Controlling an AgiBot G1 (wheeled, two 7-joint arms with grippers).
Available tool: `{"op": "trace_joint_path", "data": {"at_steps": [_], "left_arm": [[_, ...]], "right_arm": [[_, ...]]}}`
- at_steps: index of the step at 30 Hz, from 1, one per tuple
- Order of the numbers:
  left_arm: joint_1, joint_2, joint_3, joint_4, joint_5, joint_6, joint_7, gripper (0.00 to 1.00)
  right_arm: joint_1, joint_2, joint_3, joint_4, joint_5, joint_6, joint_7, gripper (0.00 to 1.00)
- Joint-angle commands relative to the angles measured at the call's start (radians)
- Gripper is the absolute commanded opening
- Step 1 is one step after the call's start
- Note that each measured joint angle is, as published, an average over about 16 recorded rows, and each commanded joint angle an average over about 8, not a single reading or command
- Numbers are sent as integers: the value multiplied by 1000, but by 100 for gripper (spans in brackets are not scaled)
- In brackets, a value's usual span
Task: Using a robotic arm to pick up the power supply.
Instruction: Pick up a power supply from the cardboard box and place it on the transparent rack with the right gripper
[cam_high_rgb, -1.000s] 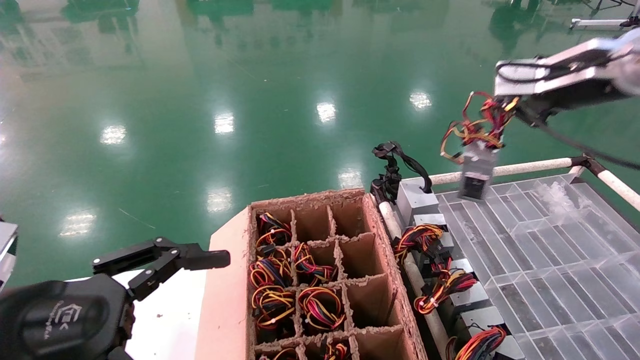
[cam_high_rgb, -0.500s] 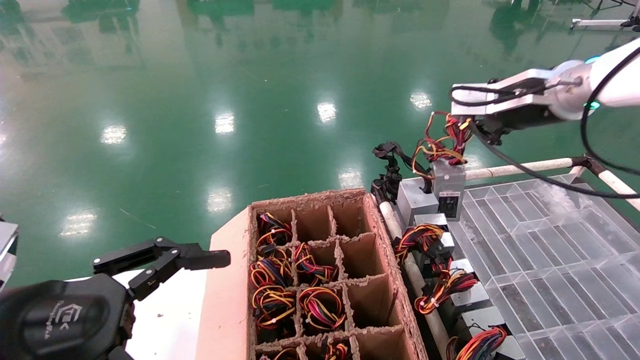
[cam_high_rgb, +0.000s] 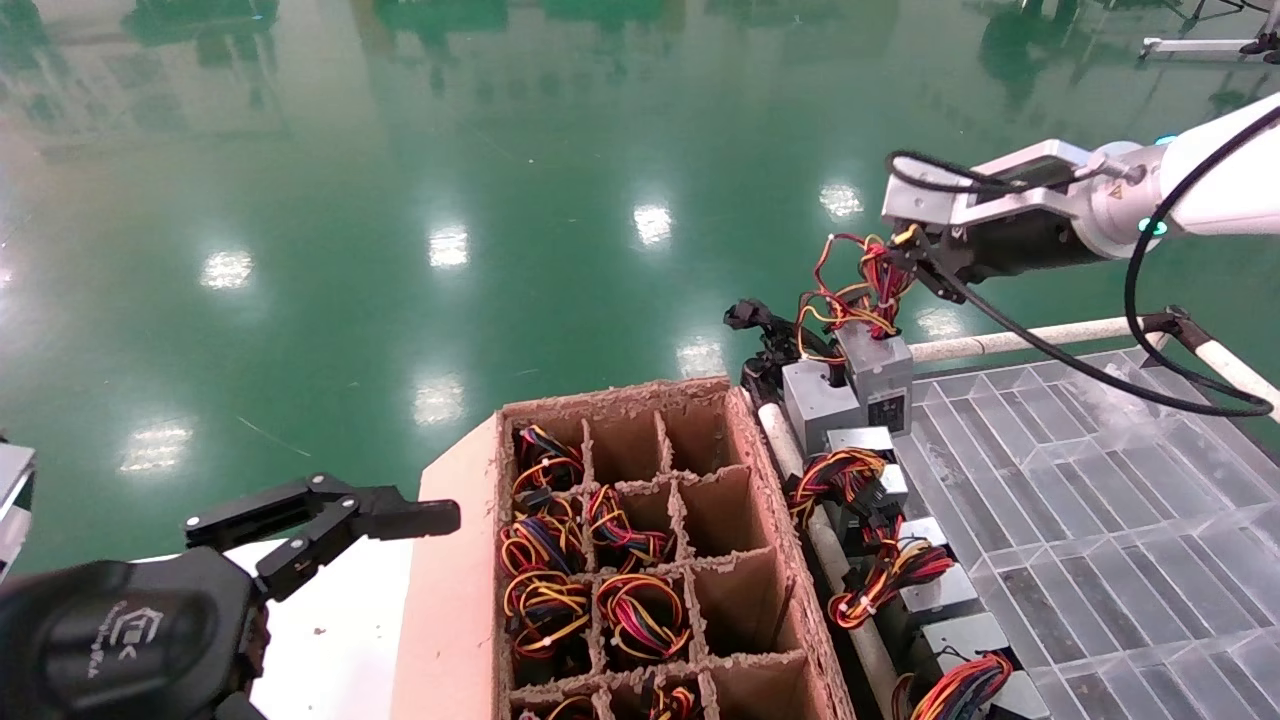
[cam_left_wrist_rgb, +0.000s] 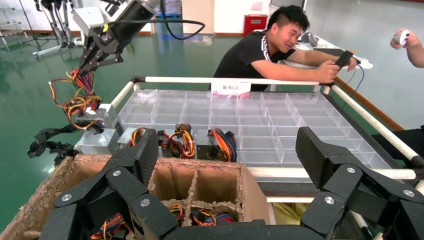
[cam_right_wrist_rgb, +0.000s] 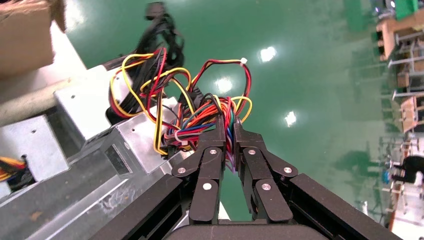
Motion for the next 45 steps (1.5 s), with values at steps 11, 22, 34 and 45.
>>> {"op": "trace_joint_path", "data": {"at_steps": [11,22,34,45], "left_arm": [[0,0,0,0,0,0,0,100],[0,0,0,0,0,0,0,100],[0,0,1,0,0,0,0,100],[0,0,0,0,-1,0,0,100]], "right_arm": [[-60,47,53,-8,76,29,84,0],[-93,96,76,4,109,14,110,0],[-125,110,80,12,115,16,123,9],[-133,113,79,12,116,17,135,100]]}}
